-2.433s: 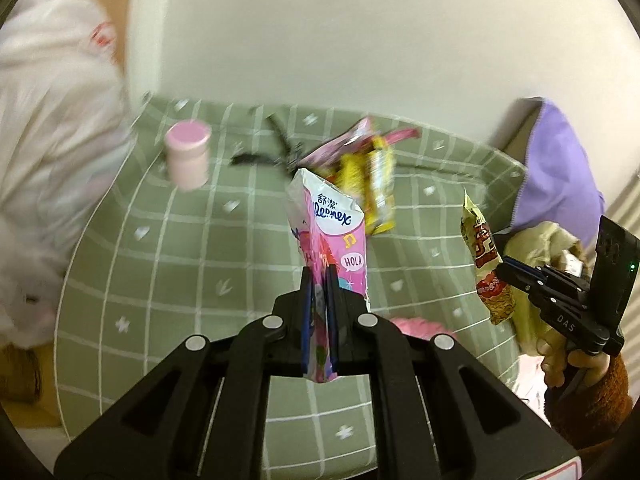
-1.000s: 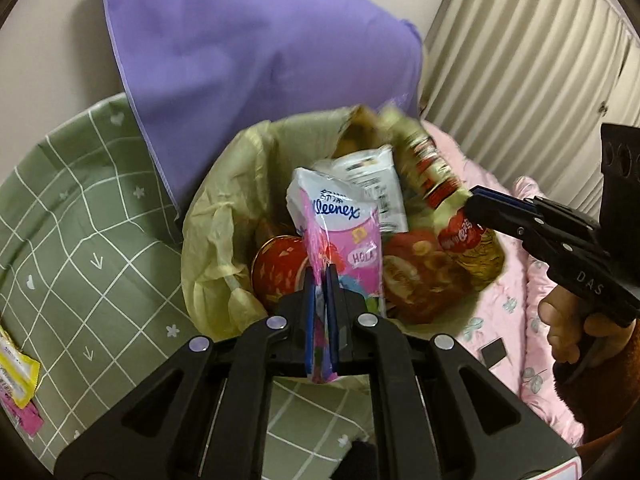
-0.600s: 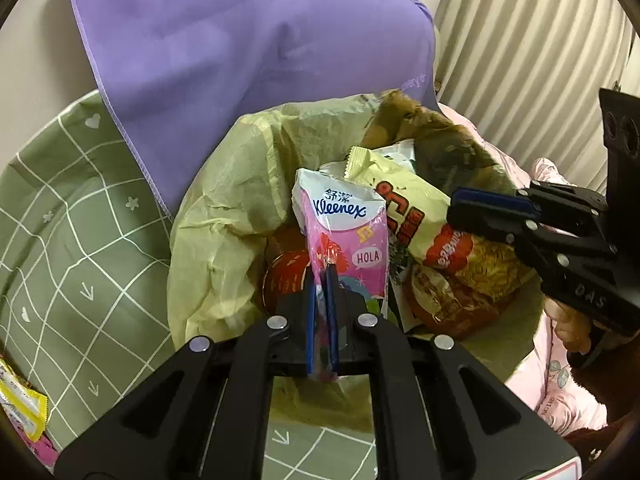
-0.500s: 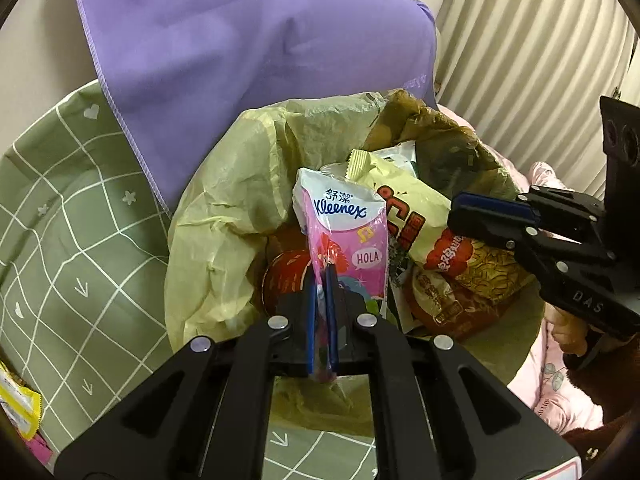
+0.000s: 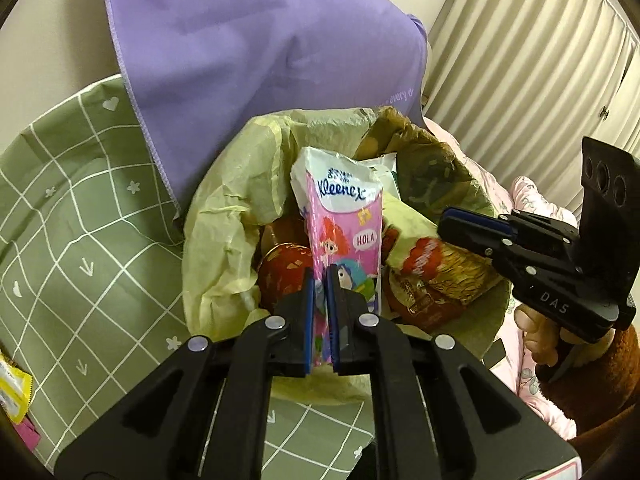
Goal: Collect trash
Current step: 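Open both tools to drop the pack and bag into the trash bag, then grasp the yellow-white wrapper with right tool while left grasps the grey strip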
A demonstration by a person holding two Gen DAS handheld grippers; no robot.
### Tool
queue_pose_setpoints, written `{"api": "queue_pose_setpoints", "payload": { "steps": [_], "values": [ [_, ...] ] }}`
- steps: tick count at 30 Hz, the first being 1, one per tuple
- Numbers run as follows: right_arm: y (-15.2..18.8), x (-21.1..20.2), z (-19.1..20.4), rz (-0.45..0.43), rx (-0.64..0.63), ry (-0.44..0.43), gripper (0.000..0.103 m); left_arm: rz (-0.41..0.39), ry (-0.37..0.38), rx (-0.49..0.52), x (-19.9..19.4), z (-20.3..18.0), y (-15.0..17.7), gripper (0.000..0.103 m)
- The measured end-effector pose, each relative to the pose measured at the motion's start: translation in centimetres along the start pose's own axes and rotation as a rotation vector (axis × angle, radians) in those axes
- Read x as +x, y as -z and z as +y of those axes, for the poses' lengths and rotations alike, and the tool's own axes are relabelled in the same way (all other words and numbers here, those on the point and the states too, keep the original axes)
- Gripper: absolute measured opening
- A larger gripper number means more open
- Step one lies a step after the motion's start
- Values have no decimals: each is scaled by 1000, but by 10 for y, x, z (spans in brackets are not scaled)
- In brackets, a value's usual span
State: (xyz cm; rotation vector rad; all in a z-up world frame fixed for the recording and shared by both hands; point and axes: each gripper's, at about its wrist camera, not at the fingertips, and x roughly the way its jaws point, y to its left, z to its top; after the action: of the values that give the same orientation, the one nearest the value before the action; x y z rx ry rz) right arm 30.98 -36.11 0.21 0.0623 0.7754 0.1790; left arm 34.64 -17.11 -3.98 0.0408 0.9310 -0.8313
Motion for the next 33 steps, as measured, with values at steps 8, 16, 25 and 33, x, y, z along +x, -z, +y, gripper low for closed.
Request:
{"api": "queue_pose_setpoints", "payload": {
  "steps": [8, 16, 25, 33],
  "values": [
    [4, -28, -6, -62, 65, 42, 13, 1, 4, 18, -2, -9, -8, 6],
    [6, -50, -8, -93, 57, 66, 13, 64, -25, 29, 22, -23, -2, 6],
    [-4, -42, 17, -126, 40, 44, 13, -46, -9, -32, -50, -15, 13, 42],
    [-12, -31, 78, -144, -40, -48, 28, -167, -126, -170, -117, 33, 54, 58]
  ]
}}
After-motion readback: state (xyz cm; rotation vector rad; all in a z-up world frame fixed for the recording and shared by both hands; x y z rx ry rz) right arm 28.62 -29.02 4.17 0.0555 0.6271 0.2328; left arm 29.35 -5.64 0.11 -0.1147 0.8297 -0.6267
